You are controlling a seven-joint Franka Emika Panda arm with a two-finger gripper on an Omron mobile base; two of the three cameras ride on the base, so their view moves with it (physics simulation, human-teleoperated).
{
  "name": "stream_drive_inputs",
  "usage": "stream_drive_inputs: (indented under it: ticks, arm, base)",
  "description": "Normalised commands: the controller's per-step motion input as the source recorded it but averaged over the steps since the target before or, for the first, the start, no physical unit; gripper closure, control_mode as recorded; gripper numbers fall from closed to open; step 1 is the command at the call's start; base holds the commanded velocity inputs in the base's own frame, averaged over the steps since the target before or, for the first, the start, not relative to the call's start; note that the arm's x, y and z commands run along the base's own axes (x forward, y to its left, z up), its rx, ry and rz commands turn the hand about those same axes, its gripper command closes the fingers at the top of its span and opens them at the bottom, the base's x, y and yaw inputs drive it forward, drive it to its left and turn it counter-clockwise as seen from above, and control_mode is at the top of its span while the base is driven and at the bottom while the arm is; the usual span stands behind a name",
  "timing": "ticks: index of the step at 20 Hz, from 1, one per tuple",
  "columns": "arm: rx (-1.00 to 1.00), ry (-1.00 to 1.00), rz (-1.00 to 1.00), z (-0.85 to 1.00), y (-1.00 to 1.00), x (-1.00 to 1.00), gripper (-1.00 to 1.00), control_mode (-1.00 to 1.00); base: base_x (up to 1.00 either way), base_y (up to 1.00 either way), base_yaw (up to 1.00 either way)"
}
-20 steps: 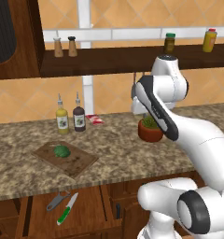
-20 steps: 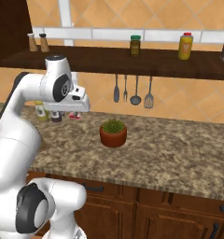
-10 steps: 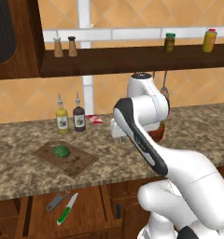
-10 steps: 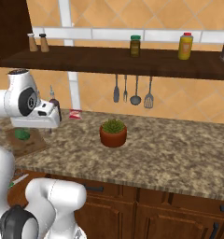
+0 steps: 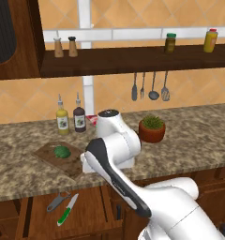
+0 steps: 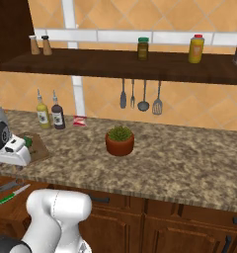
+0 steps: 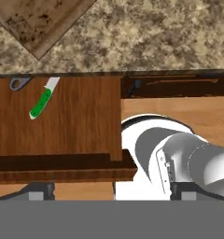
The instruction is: Place the appropriate cutting tool for cutting the broccoli skin on the cutting board.
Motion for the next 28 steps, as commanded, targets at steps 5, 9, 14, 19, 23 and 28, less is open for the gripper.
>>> stream_drive_inputs:
  ticks: [5,9,14,19,23,28]
  arm:
    - [0.0,0.14,0.0,-0.72,0.8,0.01,-1.0,-1.0]
    - [0.0,0.19,0.0,-0.78,0.51,0.12,-1.0,-1.0]
    - [0.02,0.11,0.0,-0.84,0.07,0.01,-1.0,-1.0]
    - [0.0,0.05,0.0,-0.75,0.1,0.0,-1.0,-1.0]
    - [0.0,0.0,0.0,-0.49,0.06,0.0,-1.0,-1.0]
    - [0.0,0.01,-0.02,-0.4,0.12,-0.27,-1.0,-1.0]
  base:
    - [0.0,0.0,0.0]
    - [0.0,0.0,0.0]
    - [0.0,0.0,0.0]
    - [0.0,0.0,0.0]
    - [0.0,0.0,0.0]
    - [0.0,0.0,0.0]
